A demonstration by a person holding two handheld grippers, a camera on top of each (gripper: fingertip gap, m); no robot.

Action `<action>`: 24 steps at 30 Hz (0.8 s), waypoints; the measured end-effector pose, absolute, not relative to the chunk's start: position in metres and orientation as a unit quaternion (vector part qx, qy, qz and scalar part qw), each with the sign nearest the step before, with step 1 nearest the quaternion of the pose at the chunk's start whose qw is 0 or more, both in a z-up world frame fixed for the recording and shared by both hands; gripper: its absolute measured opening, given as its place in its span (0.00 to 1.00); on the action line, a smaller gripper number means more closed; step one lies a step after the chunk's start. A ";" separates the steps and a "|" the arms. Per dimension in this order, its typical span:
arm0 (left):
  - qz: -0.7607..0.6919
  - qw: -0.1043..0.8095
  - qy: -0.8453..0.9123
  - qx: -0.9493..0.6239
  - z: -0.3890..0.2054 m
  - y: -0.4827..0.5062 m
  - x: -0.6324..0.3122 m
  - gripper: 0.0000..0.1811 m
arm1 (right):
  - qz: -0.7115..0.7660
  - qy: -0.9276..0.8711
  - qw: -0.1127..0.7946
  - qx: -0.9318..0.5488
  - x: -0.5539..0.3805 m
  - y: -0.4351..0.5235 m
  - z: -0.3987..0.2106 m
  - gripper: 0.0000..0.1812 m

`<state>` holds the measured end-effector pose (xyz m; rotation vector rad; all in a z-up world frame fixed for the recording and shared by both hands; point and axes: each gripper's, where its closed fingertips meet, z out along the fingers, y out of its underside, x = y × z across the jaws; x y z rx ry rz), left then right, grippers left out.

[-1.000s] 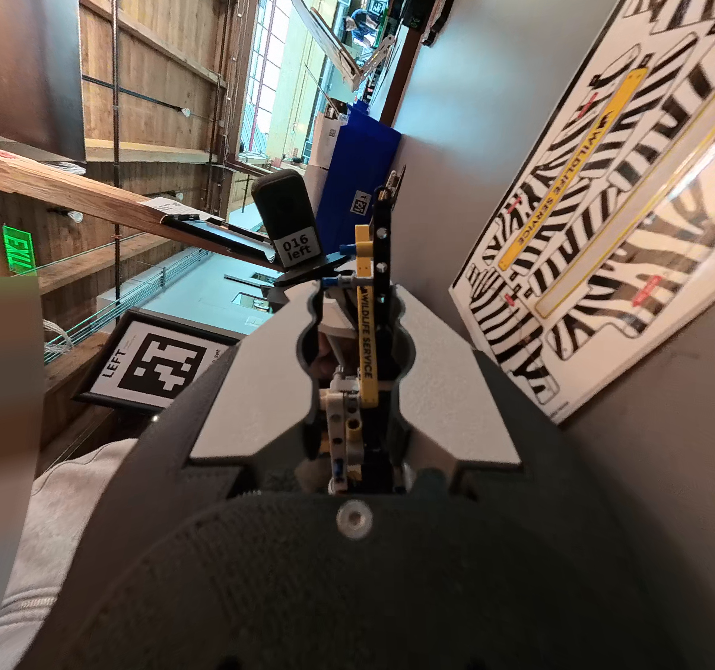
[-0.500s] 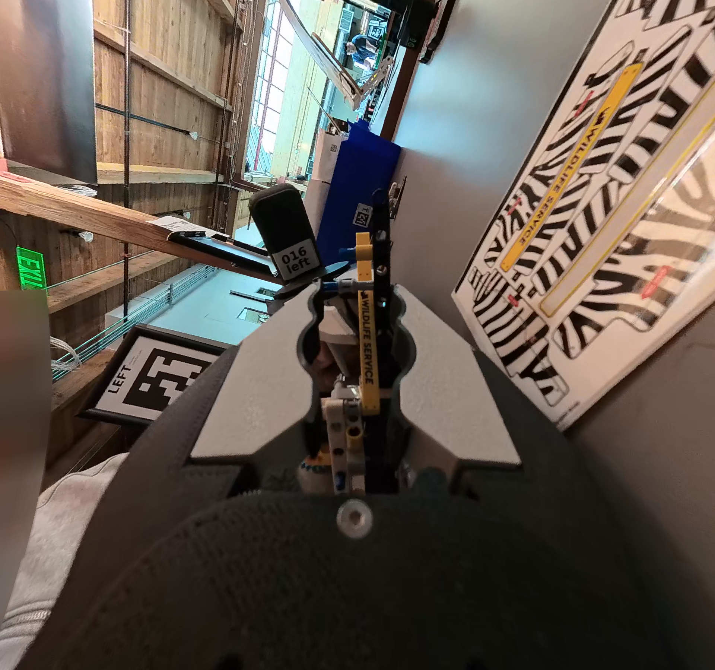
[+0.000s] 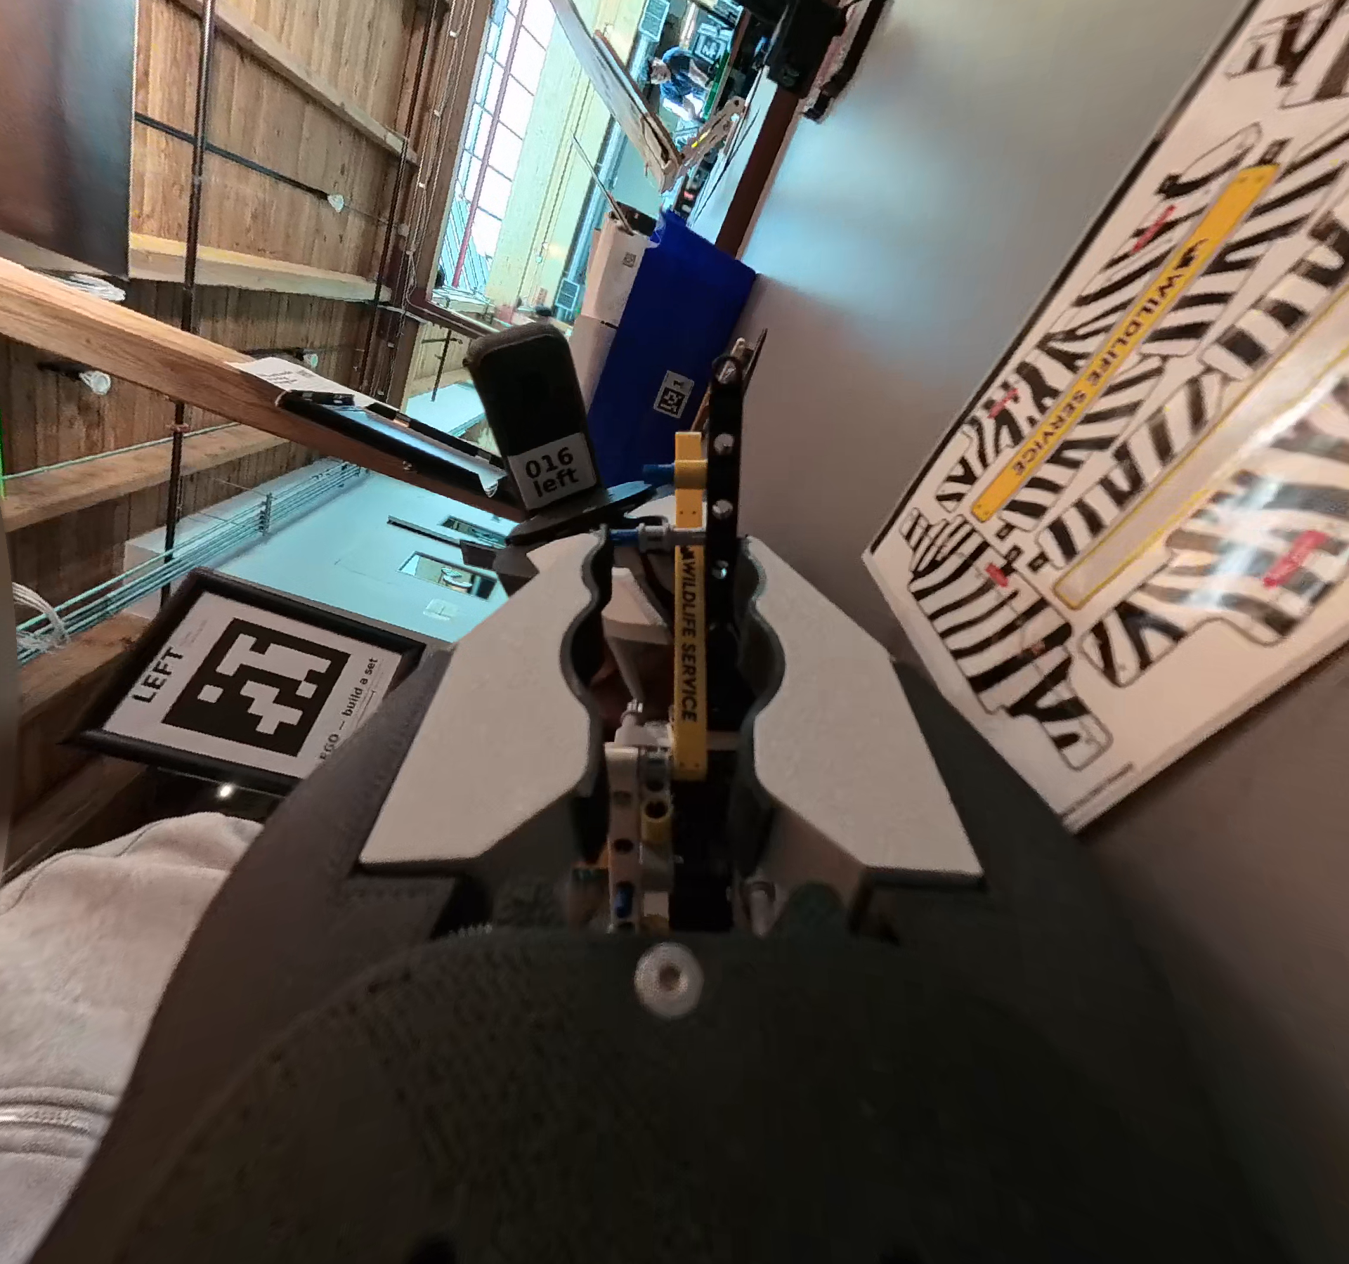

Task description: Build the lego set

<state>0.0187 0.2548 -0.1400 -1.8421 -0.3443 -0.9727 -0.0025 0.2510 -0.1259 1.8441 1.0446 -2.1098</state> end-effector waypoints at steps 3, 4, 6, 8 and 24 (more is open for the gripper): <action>-0.407 0.509 -0.135 -0.747 -0.133 0.252 0.020 0.09 | -0.701 0.377 0.057 0.603 0.003 0.248 -0.121 0.21; -0.409 0.517 -0.136 -0.739 -0.130 0.251 0.018 0.09 | -0.693 0.391 0.044 0.604 0.004 0.249 -0.123 0.28; -0.426 0.527 -0.138 -0.723 -0.124 0.248 0.017 0.09 | -0.682 0.415 0.033 0.601 0.008 0.249 -0.123 0.27; -0.443 0.529 -0.136 -0.711 -0.120 0.246 0.018 0.09 | -0.694 0.413 0.028 0.589 0.008 0.248 -0.117 0.22; -0.583 0.519 -0.197 -0.593 -0.095 0.240 -0.003 0.25 | -0.698 0.437 0.012 0.568 0.010 0.248 -0.114 0.07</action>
